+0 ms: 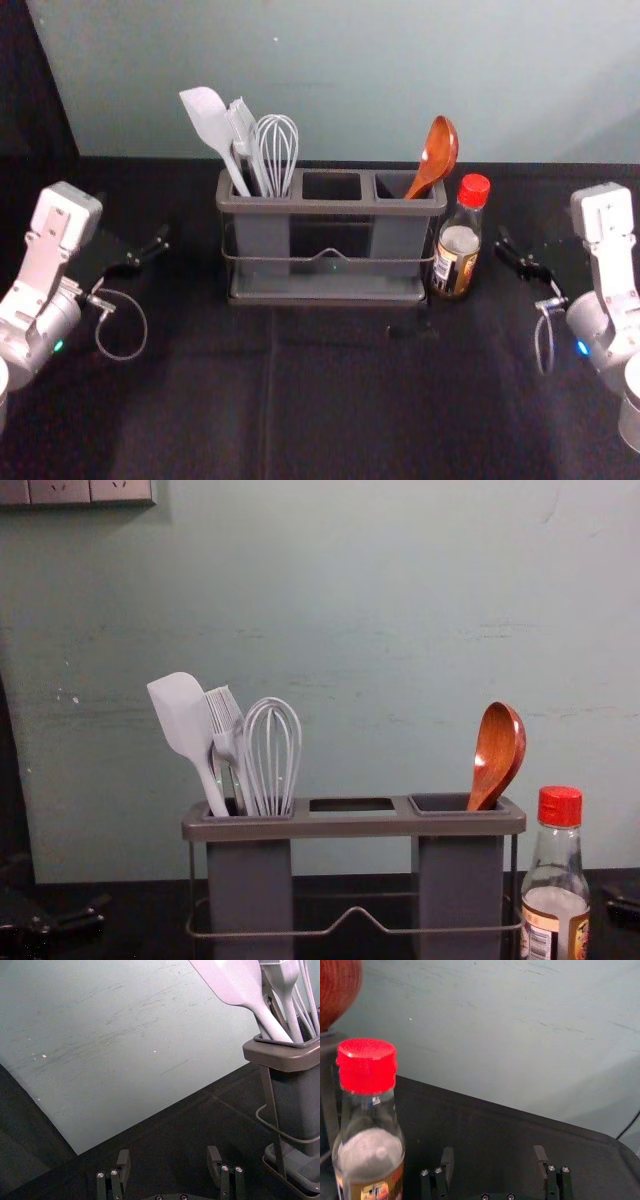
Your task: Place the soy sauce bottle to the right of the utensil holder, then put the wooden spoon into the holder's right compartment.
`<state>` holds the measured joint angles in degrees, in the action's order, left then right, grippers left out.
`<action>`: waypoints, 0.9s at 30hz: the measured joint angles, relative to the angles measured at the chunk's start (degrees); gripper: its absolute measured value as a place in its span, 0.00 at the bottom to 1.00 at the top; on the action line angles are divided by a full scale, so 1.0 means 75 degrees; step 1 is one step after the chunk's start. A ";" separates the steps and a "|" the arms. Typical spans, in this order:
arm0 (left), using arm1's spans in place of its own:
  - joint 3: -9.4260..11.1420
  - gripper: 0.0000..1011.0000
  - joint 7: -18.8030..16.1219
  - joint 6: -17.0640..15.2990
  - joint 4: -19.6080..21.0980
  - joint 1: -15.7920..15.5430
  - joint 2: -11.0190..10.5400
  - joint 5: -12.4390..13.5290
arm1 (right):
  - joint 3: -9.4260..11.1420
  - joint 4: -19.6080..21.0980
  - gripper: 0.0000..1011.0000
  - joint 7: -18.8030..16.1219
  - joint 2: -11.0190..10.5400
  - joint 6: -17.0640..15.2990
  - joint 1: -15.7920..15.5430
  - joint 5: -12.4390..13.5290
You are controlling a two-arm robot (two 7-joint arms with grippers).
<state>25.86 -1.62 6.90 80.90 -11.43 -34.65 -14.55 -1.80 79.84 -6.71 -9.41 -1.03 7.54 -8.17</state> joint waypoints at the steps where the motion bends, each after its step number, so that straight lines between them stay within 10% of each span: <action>1: 0.0000 0.99 0.0000 0.0000 0.0000 0.0000 0.0000 0.0000 | -0.0009 -0.0054 0.99 -0.0014 0.0010 0.0013 0.0049 0.0018; 27: 0.0000 0.99 0.0000 0.0000 0.0000 0.0000 0.0000 0.0000 | -0.0195 -0.0260 0.99 -0.0157 0.0059 -0.0007 0.0393 0.0346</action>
<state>25.86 -1.62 6.90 80.90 -11.43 -34.65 -14.55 -3.26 77.88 -7.89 -8.97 -1.08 10.49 -5.58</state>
